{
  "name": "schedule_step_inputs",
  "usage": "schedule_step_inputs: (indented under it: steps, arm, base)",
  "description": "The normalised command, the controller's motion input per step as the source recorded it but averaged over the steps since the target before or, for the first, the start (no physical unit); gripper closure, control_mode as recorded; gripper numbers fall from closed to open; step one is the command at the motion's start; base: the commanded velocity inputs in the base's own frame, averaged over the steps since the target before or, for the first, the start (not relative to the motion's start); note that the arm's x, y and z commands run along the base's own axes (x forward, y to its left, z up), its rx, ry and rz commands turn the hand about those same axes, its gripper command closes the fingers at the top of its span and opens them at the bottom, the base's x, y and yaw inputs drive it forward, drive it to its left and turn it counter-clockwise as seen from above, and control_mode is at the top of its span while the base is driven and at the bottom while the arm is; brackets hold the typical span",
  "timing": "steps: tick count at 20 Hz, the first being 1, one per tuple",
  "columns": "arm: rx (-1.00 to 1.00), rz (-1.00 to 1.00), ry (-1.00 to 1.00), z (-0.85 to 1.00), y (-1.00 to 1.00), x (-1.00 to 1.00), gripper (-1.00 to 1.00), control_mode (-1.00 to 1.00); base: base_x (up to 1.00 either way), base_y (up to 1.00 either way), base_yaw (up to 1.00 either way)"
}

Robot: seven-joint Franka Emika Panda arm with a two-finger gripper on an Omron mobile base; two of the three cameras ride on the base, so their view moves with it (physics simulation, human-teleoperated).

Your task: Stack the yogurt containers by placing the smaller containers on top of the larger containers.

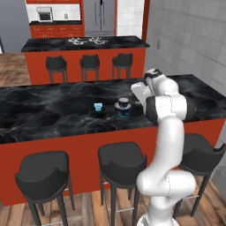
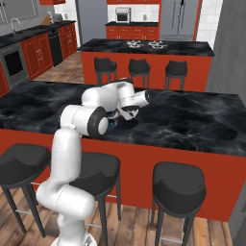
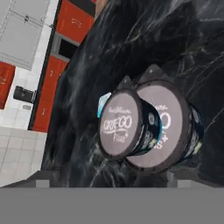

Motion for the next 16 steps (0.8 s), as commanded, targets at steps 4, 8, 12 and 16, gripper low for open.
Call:
schedule_step_inputs:
  steps: [4,8,12,16]
  arm:
    - [-0.16,-0.04,-0.15,0.31,0.44,-0.86,-1.00,-1.00]
    - [-0.29,-0.09,-0.14,0.29,0.74,-0.77,-1.00,-1.00]
    - [-0.27,-0.12,-0.08,0.46,0.81,-0.53,-1.00,-1.00]
    - [-0.18,-0.13,-0.02,0.51,0.77,-0.49,-1.00,-1.00]
  base:
    - [0.00,0.00,0.00]
    - [0.00,0.00,0.00]
    - [0.00,0.00,0.00]
    - [0.00,0.00,0.00]
